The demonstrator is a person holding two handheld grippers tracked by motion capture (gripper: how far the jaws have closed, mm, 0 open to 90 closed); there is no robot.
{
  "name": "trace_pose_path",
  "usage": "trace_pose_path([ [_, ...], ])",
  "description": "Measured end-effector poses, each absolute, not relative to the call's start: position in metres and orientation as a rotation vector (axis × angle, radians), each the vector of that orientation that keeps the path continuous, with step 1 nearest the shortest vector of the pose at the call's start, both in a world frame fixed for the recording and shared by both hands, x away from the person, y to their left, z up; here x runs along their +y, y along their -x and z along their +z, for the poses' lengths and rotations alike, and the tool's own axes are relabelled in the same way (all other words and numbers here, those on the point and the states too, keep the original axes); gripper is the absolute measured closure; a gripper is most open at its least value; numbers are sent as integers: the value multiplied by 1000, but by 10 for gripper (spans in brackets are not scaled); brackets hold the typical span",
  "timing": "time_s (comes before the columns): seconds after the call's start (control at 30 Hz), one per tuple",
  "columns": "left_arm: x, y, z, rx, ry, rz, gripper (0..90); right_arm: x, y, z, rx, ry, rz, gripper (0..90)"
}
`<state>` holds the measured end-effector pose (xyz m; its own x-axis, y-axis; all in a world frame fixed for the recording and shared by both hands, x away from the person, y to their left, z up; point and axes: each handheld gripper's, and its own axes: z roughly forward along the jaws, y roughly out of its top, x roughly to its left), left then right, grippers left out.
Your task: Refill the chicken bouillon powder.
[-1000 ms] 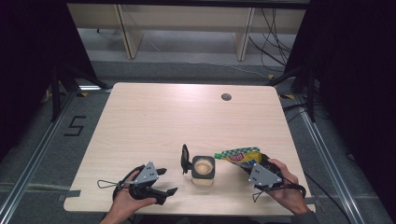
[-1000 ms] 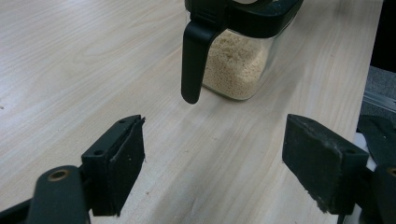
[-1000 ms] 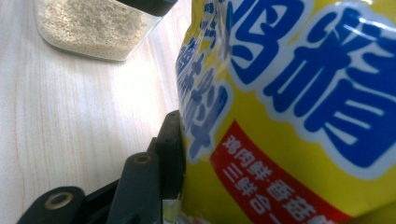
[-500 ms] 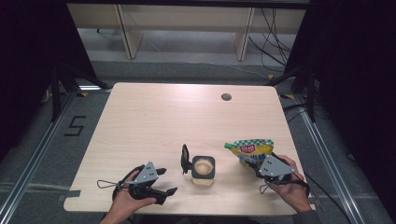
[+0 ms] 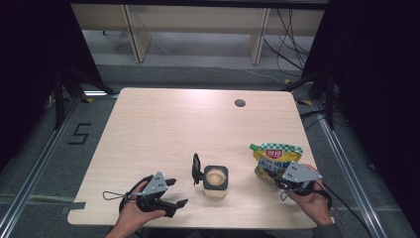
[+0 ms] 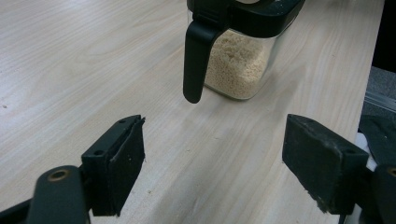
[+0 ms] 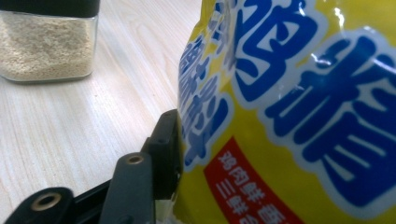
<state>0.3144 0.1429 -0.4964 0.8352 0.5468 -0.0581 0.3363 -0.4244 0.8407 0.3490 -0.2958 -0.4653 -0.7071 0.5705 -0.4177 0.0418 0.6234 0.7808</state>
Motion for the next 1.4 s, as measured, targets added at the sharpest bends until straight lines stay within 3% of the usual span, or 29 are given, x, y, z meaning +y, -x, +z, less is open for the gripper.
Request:
trace_pose_path([
  [0.8, 144, -313, -495, 659, -2052, 272, 207, -307, -346, -464, 2151, -642, 1005, 288],
  [1.4, 143, -313, -496, 667, -2044, 277, 207, -317, -329, -460, 2151, -736, 977, 260],
])
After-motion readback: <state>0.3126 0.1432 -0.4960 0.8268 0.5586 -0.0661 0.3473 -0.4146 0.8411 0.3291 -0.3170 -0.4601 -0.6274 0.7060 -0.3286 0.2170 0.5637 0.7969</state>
